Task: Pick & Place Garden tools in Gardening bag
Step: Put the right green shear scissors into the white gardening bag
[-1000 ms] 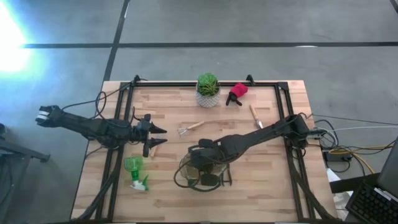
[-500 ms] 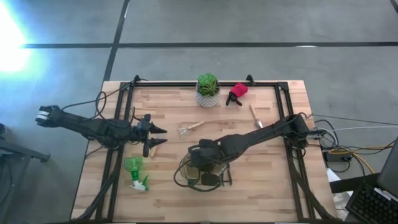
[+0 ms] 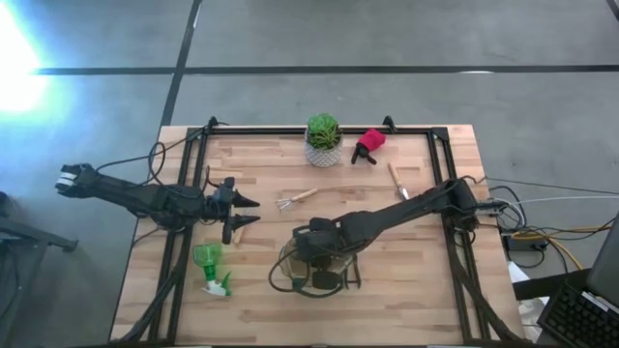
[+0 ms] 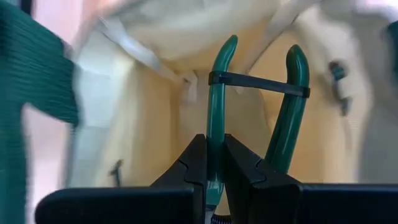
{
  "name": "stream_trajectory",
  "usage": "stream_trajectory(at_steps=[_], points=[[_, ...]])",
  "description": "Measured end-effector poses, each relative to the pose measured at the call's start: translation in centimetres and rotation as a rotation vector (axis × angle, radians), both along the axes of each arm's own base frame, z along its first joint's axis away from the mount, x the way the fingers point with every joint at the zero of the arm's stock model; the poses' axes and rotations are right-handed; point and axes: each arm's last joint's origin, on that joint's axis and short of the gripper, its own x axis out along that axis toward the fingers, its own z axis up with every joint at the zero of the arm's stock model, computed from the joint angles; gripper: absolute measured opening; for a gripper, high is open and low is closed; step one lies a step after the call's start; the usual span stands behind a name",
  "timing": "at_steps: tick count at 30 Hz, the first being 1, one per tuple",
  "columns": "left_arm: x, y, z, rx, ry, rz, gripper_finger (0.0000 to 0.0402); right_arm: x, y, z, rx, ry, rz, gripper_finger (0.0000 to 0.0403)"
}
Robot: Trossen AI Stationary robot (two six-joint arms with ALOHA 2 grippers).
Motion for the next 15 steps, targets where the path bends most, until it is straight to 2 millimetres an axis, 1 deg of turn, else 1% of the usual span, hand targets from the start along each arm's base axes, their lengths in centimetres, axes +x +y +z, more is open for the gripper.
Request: stream_trajectory(at_steps=[3,5,15], points=[[0.0,0.0,0.0,0.0,0.001,0.0,0.02,0.4,0.1,-1.3,-0.008,0.032,0.008,0.0017],[0.0,0.0,0.0,0.001,0.004,0.0,0.02,0.5,0.1,-1.6,-0.01,0.04,0.009,0.0017],[0.0,0.0,-0.1,0.001,0.006,0.0,0.02,0.6,0.1,-1.5,-0.015,0.033,0.003,0.0017]])
